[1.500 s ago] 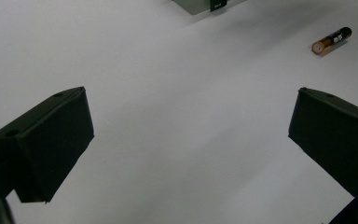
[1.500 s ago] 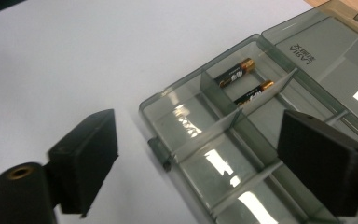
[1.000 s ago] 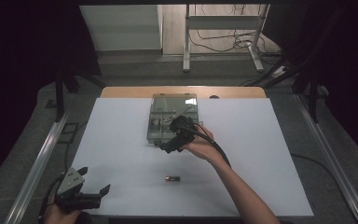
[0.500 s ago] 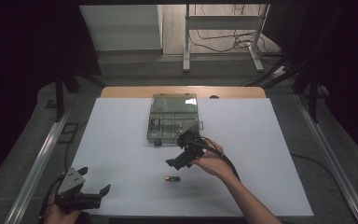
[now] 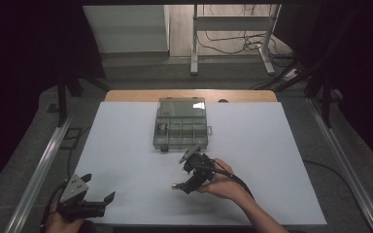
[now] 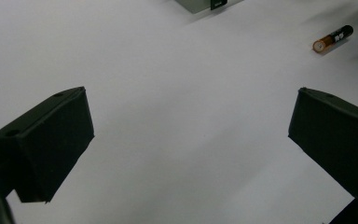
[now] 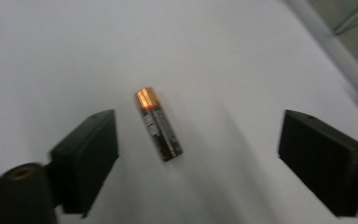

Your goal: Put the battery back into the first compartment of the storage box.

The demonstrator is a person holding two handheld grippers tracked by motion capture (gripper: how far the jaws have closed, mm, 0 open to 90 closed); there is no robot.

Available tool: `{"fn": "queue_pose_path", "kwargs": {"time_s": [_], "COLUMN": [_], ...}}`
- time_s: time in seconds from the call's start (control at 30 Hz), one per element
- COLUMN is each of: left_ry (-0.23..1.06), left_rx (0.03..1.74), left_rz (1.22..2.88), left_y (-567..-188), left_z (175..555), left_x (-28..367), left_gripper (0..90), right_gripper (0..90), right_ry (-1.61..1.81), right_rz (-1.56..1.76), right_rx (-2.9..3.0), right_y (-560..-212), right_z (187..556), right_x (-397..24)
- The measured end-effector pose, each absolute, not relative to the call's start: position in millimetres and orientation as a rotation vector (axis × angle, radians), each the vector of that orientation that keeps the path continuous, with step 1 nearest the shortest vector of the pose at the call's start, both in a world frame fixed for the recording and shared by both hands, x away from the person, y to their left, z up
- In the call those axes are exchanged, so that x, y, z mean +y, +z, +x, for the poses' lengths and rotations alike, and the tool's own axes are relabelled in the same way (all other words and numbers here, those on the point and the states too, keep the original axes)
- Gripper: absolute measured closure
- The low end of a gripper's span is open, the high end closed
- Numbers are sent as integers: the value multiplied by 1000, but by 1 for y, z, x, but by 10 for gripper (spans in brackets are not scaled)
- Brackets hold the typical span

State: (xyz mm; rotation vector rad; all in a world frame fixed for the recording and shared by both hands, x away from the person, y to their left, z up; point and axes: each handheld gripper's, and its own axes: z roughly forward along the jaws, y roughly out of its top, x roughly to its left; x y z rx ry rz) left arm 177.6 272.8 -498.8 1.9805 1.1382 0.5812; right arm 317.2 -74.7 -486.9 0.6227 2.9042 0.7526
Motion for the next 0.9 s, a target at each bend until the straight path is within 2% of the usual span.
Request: {"fn": "queue_pose_path", "kwargs": {"time_s": [0.17, 0.23, 0.3, 0.43, 0.5, 0.9], "left_ry": [583, 582, 582, 584, 586, 581], "left_rx": [1136, 1136, 1136, 1134, 1133, 1130], "left_rz": [1980, 1981, 1982, 1985, 1988, 1983], "left_y": [-499, -499, -499, -499, -499, -499], "left_z": [177, 177, 177, 177, 177, 177], "left_x": [273, 273, 273, 272, 272, 273], "left_gripper": [7, 7, 7, 7, 7, 7], "right_gripper": [378, 495, 574, 661, 763, 770], "right_ry": [740, 750, 738, 660, 644, 731], "right_rz": [539, 502, 478, 445, 411, 495], "right_rx": [2934, 2941, 2949, 2990, 2992, 2982], "right_y": [-494, -496, -499, -509, -509, -507], "right_z": [311, 309, 308, 307, 306, 312], "right_x": [-69, -67, -64, -59, -58, -63]}}
